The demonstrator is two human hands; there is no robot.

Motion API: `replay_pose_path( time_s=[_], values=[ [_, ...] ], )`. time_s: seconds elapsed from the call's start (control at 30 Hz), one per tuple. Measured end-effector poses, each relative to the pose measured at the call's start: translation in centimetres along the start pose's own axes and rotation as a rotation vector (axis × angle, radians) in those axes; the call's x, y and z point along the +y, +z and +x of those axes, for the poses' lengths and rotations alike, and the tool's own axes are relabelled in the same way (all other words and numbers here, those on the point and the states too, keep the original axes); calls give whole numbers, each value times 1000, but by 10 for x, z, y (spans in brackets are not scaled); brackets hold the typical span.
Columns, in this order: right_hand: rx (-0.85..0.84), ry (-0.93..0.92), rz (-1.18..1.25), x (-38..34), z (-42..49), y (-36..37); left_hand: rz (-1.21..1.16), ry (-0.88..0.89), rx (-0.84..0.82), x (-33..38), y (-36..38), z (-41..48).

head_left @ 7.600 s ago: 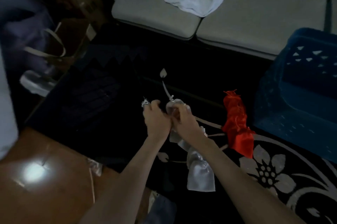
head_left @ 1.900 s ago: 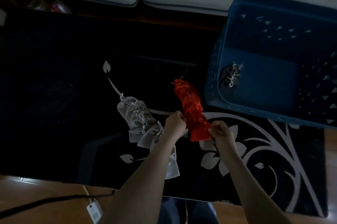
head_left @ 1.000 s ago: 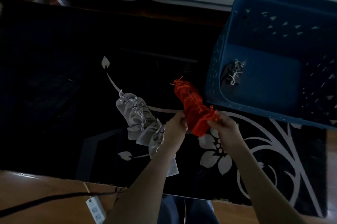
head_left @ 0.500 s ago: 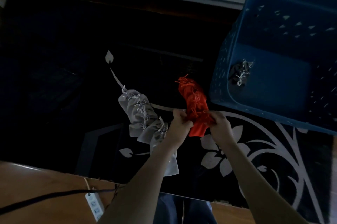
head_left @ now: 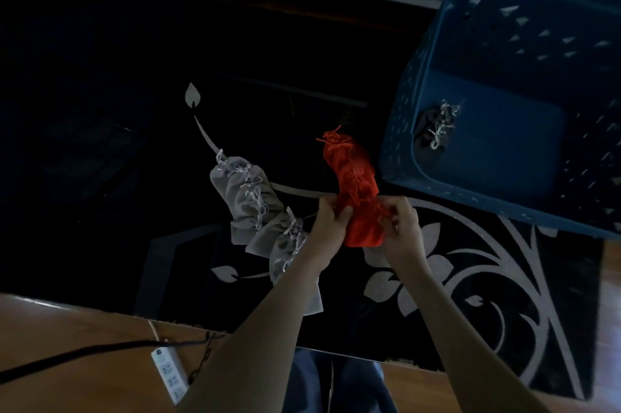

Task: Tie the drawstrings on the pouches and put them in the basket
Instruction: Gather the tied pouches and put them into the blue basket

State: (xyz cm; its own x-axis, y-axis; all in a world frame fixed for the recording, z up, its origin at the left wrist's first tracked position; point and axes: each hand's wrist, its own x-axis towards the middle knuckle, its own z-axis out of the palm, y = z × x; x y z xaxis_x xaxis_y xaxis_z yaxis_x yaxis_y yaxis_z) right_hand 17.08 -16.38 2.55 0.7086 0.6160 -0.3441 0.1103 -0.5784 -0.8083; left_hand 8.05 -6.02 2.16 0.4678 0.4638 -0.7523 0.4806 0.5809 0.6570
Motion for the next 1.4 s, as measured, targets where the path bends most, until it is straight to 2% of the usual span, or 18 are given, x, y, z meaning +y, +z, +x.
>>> replay_pose_path(
  time_s=[0.1,0.23,0.4,0.53,0.67,0.77,0.83,0.93,1.0,1.07,1.2,1.27,1.4],
  values=[
    [-72,-20,-86,-2,4,-4,47,18,37,-3,-1,4],
    [-91,83,-121,0,11,3,90,28,72,2,0,1],
    [-90,161,-44,-5,13,10,155,42,51,6,3,-4],
    [-92,125,34,-12,7,15,210,29,67,13,2,-6],
    [-90,153,9,-14,8,23,-13,-92,-106,12,-10,-14],
    [-178,154,99,-28,12,22,82,-70,-156,13,-16,-16],
    [-219,131,120,-38,14,17,141,-46,-97,13,-22,-12],
    [-117,64,76,-39,17,10,103,-10,28,18,-33,-9],
    [-18,78,-64,-36,21,15,90,36,64,24,-40,-13],
    [10,84,-194,-41,25,28,80,92,107,26,-44,-13],
    [59,-19,-414,-59,29,59,-1,224,343,32,-51,-14],
    [86,29,-466,-65,37,67,-42,261,412,39,-57,-11],
    [32,177,-546,-70,57,70,-54,268,410,52,-64,-1]
  ],
)
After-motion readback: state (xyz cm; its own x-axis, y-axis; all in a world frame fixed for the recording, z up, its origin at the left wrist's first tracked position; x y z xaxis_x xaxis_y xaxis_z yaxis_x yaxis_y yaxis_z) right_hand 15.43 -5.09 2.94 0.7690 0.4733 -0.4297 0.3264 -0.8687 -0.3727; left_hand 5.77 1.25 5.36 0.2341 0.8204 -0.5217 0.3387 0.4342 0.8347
